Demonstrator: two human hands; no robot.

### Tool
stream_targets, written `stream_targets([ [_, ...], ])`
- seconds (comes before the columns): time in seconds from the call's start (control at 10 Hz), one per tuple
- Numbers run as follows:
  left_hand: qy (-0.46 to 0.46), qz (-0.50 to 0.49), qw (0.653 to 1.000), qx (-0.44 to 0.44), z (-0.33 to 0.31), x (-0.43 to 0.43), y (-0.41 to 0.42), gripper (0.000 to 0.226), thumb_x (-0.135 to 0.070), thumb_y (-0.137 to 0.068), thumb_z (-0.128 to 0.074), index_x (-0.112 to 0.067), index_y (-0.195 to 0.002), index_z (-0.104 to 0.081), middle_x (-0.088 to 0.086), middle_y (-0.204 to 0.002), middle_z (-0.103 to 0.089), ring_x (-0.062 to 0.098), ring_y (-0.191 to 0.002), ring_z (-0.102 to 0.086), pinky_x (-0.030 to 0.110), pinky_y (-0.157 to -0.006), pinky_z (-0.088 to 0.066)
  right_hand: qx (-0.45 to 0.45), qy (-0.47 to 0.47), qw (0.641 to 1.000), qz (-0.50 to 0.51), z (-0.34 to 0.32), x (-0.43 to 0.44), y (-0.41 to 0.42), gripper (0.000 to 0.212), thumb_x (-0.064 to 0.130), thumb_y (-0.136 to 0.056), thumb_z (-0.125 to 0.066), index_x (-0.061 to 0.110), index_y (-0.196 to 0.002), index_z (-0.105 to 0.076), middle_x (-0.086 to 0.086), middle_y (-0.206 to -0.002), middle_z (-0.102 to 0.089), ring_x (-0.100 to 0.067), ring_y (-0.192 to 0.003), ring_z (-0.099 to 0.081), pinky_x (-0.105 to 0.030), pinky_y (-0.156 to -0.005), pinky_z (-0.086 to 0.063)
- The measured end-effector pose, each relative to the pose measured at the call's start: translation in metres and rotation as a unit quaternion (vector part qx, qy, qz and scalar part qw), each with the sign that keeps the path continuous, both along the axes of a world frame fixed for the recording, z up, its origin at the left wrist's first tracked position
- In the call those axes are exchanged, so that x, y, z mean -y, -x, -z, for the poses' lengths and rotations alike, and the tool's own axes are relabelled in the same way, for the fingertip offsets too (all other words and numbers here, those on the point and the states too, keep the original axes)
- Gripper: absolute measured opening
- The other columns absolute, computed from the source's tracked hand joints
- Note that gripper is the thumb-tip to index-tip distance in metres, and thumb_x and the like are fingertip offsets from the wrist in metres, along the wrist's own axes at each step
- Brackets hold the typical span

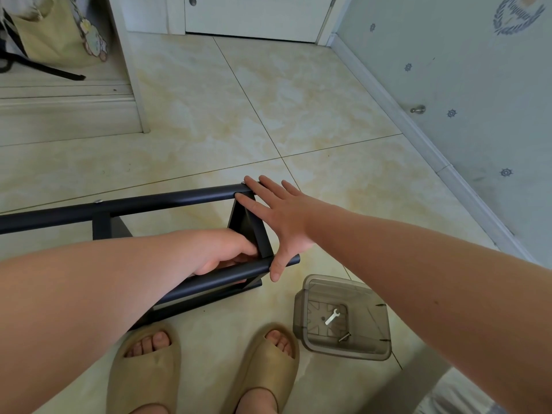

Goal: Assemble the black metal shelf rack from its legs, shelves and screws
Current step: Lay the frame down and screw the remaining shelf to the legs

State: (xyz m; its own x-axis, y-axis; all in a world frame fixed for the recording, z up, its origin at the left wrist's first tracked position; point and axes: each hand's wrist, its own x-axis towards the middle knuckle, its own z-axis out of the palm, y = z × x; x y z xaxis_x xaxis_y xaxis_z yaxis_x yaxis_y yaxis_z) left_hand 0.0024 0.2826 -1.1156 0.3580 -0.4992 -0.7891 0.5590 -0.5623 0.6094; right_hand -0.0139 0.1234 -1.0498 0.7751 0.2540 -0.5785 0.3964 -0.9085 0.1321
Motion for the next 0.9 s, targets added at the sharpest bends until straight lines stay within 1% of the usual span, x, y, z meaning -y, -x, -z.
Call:
stream_targets([
  [0.1, 0.005, -0.002, 1.000, 0.018, 0.0006, -0.0002, -0.0006, 0.020, -0.006, -0.094, -0.058, -0.004, -0.107, -0.072, 0.015, -0.098, -0.076, 0.027, -0.085, -0.070, 0.043, -0.096, -0.055, 0.000, 0.001, 1.000, 0.001, 0.0001, 0.0000, 0.0000, 0.163, 0.086, -0.043, -0.077, 0.031, -0.155, 0.026, 0.000, -0.160, 0.038, -0.025, -0.150, 0.030, -0.049, -0.123, 0.008],
  [0.2, -0.001, 0.005, 0.999, 0.036, 0.0023, -0.0005, -0.0007, 0.020, -0.003, -0.094, -0.055, -0.006, -0.105, -0.072, 0.012, -0.092, -0.076, 0.024, -0.082, -0.070, 0.041, -0.095, -0.054, 0.000, 0.001, 1.000, 0.001, 0.0001, -0.0001, -0.0001, 0.162, 0.086, -0.043, -0.077, 0.031, -0.156, 0.026, -0.001, -0.160, 0.038, -0.025, -0.150, 0.030, -0.049, -0.123, 0.008],
  [0.3, -0.011, 0.010, 1.000, 0.017, 0.0004, -0.0012, 0.0017, 0.021, 0.000, -0.095, -0.051, -0.002, -0.105, -0.069, 0.018, -0.085, -0.075, 0.030, -0.071, -0.071, 0.041, -0.079, -0.061, -0.001, 0.003, 1.000, -0.001, -0.0005, -0.0004, -0.0005, 0.163, 0.086, -0.043, -0.078, 0.030, -0.156, 0.026, -0.001, -0.161, 0.038, -0.026, -0.150, 0.030, -0.049, -0.122, 0.009],
  [0.4, -0.002, -0.006, 1.000, 0.024, 0.0001, -0.0008, 0.0017, 0.024, 0.001, -0.092, -0.051, 0.000, -0.107, -0.069, 0.020, -0.095, -0.075, 0.036, -0.085, -0.073, 0.045, -0.089, -0.058, -0.002, 0.006, 1.000, -0.002, -0.0010, -0.0006, -0.0006, 0.162, 0.087, -0.043, -0.077, 0.030, -0.156, 0.026, -0.001, -0.161, 0.038, -0.026, -0.150, 0.029, -0.050, -0.122, 0.008],
  [0.5, 0.013, -0.031, 0.999, 0.022, 0.0007, 0.0005, -0.0002, 0.021, -0.002, -0.091, -0.055, -0.007, -0.100, -0.073, 0.011, -0.094, -0.076, 0.020, -0.078, -0.073, 0.027, -0.071, -0.058, -0.004, 0.007, 1.000, -0.003, -0.0011, -0.0003, -0.0004, 0.162, 0.087, -0.043, -0.076, 0.030, -0.155, 0.026, -0.001, -0.160, 0.038, -0.026, -0.150, 0.030, -0.050, -0.123, 0.008],
  [0.6, 0.013, -0.021, 0.999, 0.024, 0.0010, 0.0013, -0.0010, 0.017, -0.004, -0.094, -0.058, -0.011, -0.097, -0.073, 0.003, -0.084, -0.076, 0.011, -0.069, -0.071, 0.019, -0.059, -0.052, -0.004, 0.008, 1.000, -0.003, -0.0013, -0.0001, -0.0004, 0.162, 0.087, -0.044, -0.076, 0.030, -0.155, 0.026, -0.001, -0.160, 0.038, -0.026, -0.150, 0.030, -0.050, -0.125, 0.008],
  [0.7, -0.005, 0.006, 0.999, 0.033, 0.0018, 0.0019, -0.0018, 0.015, -0.009, -0.094, -0.059, -0.008, -0.103, -0.071, 0.006, -0.085, -0.075, 0.017, -0.073, -0.069, 0.025, -0.071, -0.052, -0.003, 0.005, 1.000, -0.003, -0.0009, -0.0003, 0.0001, 0.162, 0.087, -0.044, -0.077, 0.030, -0.156, 0.026, -0.001, -0.161, 0.038, -0.025, -0.150, 0.030, -0.050, -0.125, 0.007],
  [0.8, -0.017, 0.016, 0.999, 0.031, 0.0018, 0.0015, -0.0039, 0.013, -0.009, -0.095, -0.059, -0.012, -0.094, -0.071, 0.000, -0.073, -0.074, 0.012, -0.062, -0.068, 0.023, -0.065, -0.050, -0.005, 0.005, 1.000, -0.003, -0.0010, -0.0006, -0.0001, 0.162, 0.087, -0.044, -0.077, 0.030, -0.156, 0.026, -0.002, -0.160, 0.038, -0.026, -0.150, 0.030, -0.051, -0.125, 0.007],
  [0.9, -0.006, 0.011, 1.000, 0.024, 0.0000, 0.0001, -0.0031, 0.018, -0.003, -0.094, -0.057, -0.012, -0.093, -0.073, 0.001, -0.080, -0.075, 0.014, -0.072, -0.069, 0.024, -0.073, -0.053, -0.006, 0.004, 1.000, -0.001, -0.0016, -0.0006, -0.0001, 0.162, 0.086, -0.044, -0.077, 0.030, -0.156, 0.026, -0.001, -0.160, 0.039, -0.025, -0.150, 0.030, -0.051, -0.125, 0.007],
])
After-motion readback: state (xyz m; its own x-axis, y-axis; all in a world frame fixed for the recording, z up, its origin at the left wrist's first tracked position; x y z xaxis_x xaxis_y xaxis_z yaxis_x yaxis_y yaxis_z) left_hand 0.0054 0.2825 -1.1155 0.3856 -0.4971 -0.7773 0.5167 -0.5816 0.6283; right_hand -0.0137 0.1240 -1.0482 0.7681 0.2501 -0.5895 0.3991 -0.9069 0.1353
